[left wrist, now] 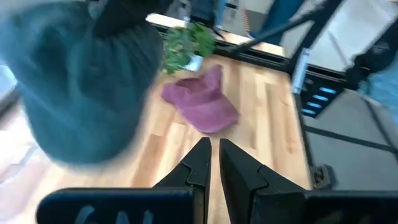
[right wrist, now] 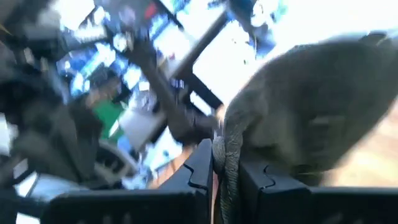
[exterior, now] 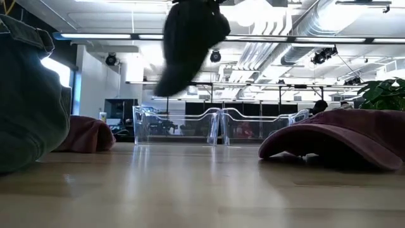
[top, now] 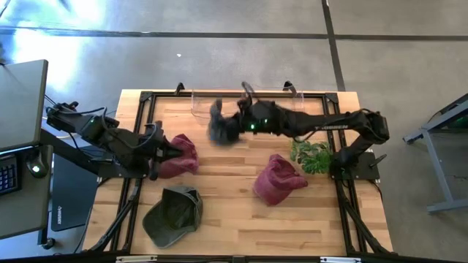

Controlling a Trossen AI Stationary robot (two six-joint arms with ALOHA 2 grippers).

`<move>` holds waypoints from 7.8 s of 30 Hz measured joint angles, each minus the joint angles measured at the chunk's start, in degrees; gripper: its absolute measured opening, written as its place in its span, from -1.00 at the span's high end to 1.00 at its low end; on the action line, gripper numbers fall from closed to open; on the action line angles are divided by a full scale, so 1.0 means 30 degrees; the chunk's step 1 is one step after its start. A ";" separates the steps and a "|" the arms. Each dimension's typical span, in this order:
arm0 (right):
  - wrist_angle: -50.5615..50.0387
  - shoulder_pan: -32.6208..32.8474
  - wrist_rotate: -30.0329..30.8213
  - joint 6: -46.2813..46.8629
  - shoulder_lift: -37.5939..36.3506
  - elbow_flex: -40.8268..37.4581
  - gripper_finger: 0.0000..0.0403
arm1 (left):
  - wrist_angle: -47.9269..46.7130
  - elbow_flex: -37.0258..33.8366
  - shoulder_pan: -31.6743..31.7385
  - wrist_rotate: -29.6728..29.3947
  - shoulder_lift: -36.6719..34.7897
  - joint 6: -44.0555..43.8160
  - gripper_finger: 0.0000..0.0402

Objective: Pick & Place hat
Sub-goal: Put the right gray cap into the left transparent bin, then put the right red cap into the right transparent bin

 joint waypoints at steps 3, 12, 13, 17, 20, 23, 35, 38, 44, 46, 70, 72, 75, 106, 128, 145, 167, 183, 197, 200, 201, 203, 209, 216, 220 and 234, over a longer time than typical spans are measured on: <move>0.0987 -0.1192 0.0246 -0.0874 0.0000 0.0005 0.87 | 0.0050 -0.0007 0.0000 -0.0922 0.0010 -0.0042 0.86; 0.1391 -0.5286 0.0828 -0.3242 0.0183 0.0007 0.87 | 0.0307 -0.0015 0.0022 -0.6889 0.0201 -0.0397 0.86; 0.1297 -0.5679 0.0827 -0.3504 0.0283 0.0007 0.88 | 0.0225 -0.0015 0.0022 -0.7652 0.0222 -0.0536 0.86; 0.1473 -0.6939 0.0321 -0.3476 0.0902 0.0010 0.85 | 0.0200 -0.0022 0.0022 -0.9427 0.0207 -0.0600 0.86; 0.1400 -0.7471 -0.0199 -0.2837 0.1744 0.0029 0.79 | 0.0216 -0.0022 0.0389 -0.9770 0.0224 -0.0800 0.86; 0.1298 -0.7668 -0.0607 -0.2740 0.2670 0.0026 0.81 | 0.0122 -0.0022 0.1381 -0.9328 0.0229 -0.1802 0.86; 0.0906 -0.7404 0.1741 -0.1205 0.2982 0.0022 0.81 | 0.0064 -0.0022 0.5981 -0.3830 0.0222 -0.0002 0.86; 0.1006 -0.6990 0.1882 -0.1222 0.2640 0.0022 0.88 | 0.0066 -0.0022 0.6710 -0.2595 0.0222 0.0921 0.86; 0.0347 -0.6303 0.3138 -0.1218 0.2582 0.0036 0.88 | 0.0065 -0.0022 0.7704 -0.0837 0.0222 0.2842 0.86; -0.0830 -0.6212 0.3870 -0.1148 0.2528 0.0036 0.86 | 0.0064 -0.0022 0.7981 -0.0102 0.0222 0.3556 0.86; -0.2988 -0.6185 0.3497 -0.0357 0.1530 0.0036 0.88 | 0.1500 -0.0015 0.8524 0.0762 0.0617 0.5131 0.86; -0.3676 -0.6282 0.3723 -0.0364 0.1574 0.0036 0.86 | 0.1746 -0.0058 0.8524 0.0620 0.0659 0.5131 0.86; -0.4362 -0.6585 0.4128 -0.0364 0.1810 0.0036 0.81 | 0.2583 0.0015 0.8524 0.0426 0.1002 0.5127 0.86; -0.8521 -0.9272 0.0345 -0.6837 -0.2413 0.0025 0.08 | 0.1218 -0.0046 1.1731 0.2958 0.3906 -0.1025 0.86; -1.4019 -0.2112 0.3431 -0.8400 -0.6037 -0.0015 0.08 | 1.2707 -0.0022 1.7779 0.7820 1.4808 0.1988 0.86; -1.8591 -0.0789 0.5930 -0.8400 -0.8566 -0.0015 0.08 | 1.3821 0.2108 1.7670 0.9648 1.5151 0.2121 0.86; -1.8801 0.2195 -0.0102 -0.4071 -0.4028 -0.0015 0.08 | -0.1038 0.2578 1.1402 0.8427 1.2168 0.5075 0.86; -1.4016 0.8782 -0.3360 -0.3053 0.2238 0.0082 0.00 | -0.1143 -0.3256 0.6443 0.6908 0.7156 0.1467 0.86; -1.5426 1.1585 0.3095 -0.6448 0.4958 0.0151 -0.36 | -0.1352 -0.4342 0.2932 0.5592 0.6371 -0.0606 0.86; -1.5824 1.1702 0.4254 -0.7803 0.5853 0.0149 -0.36 | -0.1323 -0.4350 0.2851 0.5518 0.6385 -0.0705 0.86; -1.6040 1.1718 0.4798 -0.8199 0.6090 0.0146 -0.36 | -0.1376 -0.4350 0.2871 0.5492 0.6385 -0.0720 0.86; -1.6391 1.1717 0.5929 -0.8789 0.6503 0.0146 -0.36 | -0.1465 -0.4350 0.2871 0.5472 0.6385 -0.0734 0.86; -1.9370 1.1721 0.7395 -0.9125 0.7184 0.0146 -0.35 | -0.1514 -0.4350 0.2871 0.5428 0.6385 -0.0727 0.86; -2.3955 1.1750 0.8946 -0.5695 0.7184 0.0146 -0.19 | -0.1406 -0.4350 0.2878 0.5122 0.6385 -0.0727 0.86; -2.6283 1.1737 0.8837 -0.2673 0.7071 0.0149 0.09 | -0.1213 -0.4350 0.2878 0.5133 0.6385 -0.0984 0.86; -2.8142 1.1348 0.8955 0.1559 0.4802 0.4511 0.95 | -0.0803 -0.3636 0.2878 0.5171 0.6386 -0.1025 0.86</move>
